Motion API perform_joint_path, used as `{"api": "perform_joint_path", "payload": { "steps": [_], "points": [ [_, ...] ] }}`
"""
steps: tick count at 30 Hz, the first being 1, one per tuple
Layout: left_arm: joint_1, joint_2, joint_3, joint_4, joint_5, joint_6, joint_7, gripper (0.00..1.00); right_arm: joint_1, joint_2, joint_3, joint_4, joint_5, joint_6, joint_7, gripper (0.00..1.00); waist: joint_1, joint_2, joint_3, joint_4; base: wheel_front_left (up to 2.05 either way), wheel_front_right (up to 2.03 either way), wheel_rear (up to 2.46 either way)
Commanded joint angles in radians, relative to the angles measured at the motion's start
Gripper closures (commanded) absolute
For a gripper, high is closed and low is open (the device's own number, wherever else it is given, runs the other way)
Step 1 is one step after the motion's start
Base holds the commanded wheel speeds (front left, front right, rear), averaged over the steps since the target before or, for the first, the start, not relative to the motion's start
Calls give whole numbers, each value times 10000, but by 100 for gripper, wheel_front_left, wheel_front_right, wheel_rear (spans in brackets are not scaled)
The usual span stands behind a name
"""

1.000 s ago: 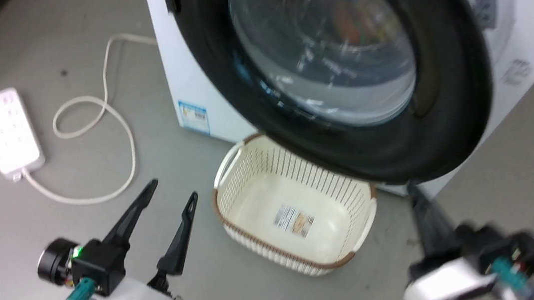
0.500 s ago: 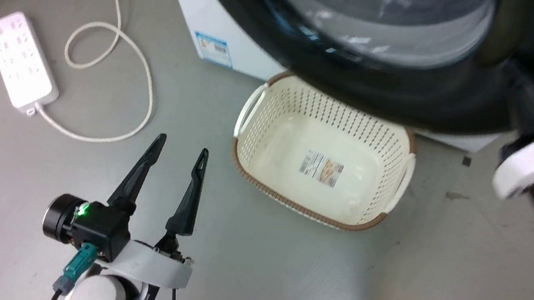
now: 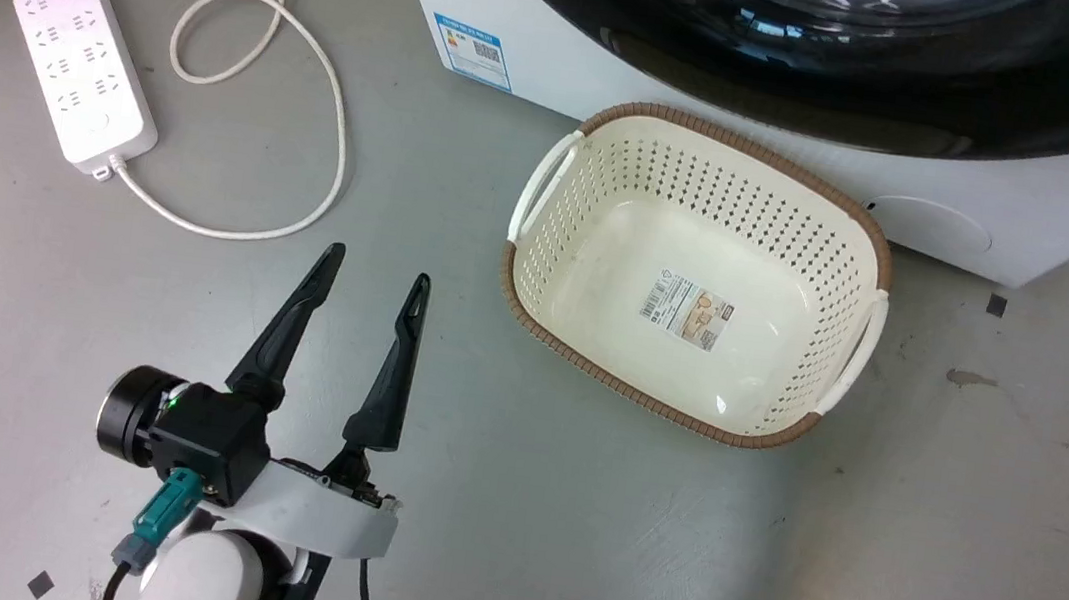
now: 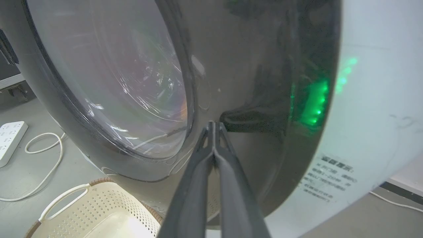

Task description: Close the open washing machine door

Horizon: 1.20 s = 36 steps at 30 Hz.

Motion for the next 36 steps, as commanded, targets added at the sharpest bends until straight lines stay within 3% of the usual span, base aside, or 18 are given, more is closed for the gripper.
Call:
{"api": "perform_joint_path", "payload": {
  "steps": [1,7,8,9,16,22,29,36],
  "points": [
    [-144,-26,14,21,58,-32,-43,0,-297,-80,-232,103,-92,-103,-104,100,-1,-1,-67,-2,0,0,0],
    [21,-20,79,180,138,-39,-43,0,102,359,-276,680,-218,-103,-581,100,-1,-1,-760,-212,0,0,0],
    [67,-14,92,197,145,-40,-43,0,231,434,-267,715,-172,-103,-735,24,-1,-1,-927,-265,0,0,0],
    [122,-11,109,222,148,-41,-43,0,403,523,-246,748,-123,-103,-883,0,-1,-1,-1127,-327,0,0,0],
    [826,0,243,590,147,-43,-43,0,2555,1005,-43,216,-174,-103,-1838,0,-1,-1,-2796,-885,0,0,0],
    [1431,-59,523,821,125,61,-43,0,4909,2195,-870,-1821,-384,-103,-2250,0,-1,-1,-3806,-1510,0,0,0],
    [1701,-69,654,1117,194,175,-43,0,7514,3000,-1390,-4408,-579,-103,-2405,0,-1,-1,-4324,-2087,0,0,0],
    [1703,-10,577,1439,261,186,-43,0,9140,3078,-1025,-5338,51,-103,-2435,0,-1,-1,-4424,-2460,0,0,0]
  ]
}}
